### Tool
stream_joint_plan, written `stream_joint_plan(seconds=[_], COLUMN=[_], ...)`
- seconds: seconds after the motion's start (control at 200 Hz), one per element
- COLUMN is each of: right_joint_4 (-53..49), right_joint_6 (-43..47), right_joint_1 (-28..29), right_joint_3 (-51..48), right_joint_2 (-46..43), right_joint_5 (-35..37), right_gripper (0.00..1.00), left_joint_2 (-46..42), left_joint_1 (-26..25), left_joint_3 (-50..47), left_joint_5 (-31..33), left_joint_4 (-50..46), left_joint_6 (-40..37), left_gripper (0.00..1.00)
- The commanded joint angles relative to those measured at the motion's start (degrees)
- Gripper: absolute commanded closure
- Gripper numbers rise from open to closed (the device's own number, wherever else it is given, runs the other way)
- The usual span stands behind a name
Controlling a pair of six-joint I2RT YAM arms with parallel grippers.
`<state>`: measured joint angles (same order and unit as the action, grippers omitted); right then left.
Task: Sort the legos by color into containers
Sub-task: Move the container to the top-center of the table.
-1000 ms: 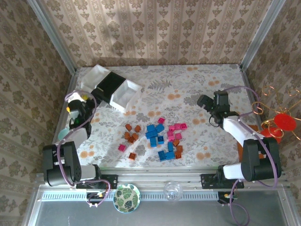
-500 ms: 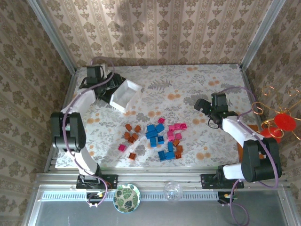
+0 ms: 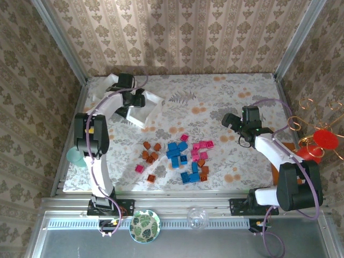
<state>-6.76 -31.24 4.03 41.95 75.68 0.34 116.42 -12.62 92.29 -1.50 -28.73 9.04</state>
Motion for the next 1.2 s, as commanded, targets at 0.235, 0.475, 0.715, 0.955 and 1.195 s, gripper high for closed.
stream_joint_plan(seconds=[0.235, 0.475, 0.715, 0.955, 1.195], right_joint_4=[-2.1, -1.8, 1.6, 6.5, 0.8], right_joint_6=[1.1, -1.6, -7.3, -10.7, -6.8], right_joint_1=[0.3, 0.4, 7.2, 11.0, 11.7], right_joint_3=[1.7, 1.9, 3.5, 7.9, 16.1], right_joint_2=[-0.9, 0.2, 3.7, 11.5, 20.2], right_joint_5=[-0.7, -2.2, -3.2, -5.8, -6.1], right_gripper=[0.00, 0.00, 0.02, 0.08, 0.25], left_joint_2=[3.9, 3.8, 2.7, -4.6, -23.6], left_joint_1=[-5.0, -12.5, -21.1, -23.2, -23.6], left_joint_3=[1.7, 0.2, -2.3, -7.7, -17.9], left_joint_5=[-5.5, -9.9, -14.4, -16.0, -8.9], left_joint_4=[-2.3, 1.5, 10.4, 18.1, 19.0], left_joint_6=[2.9, 11.4, 19.4, 24.3, 18.4], left_gripper=[0.52, 0.57, 0.52, 0.44, 0.30])
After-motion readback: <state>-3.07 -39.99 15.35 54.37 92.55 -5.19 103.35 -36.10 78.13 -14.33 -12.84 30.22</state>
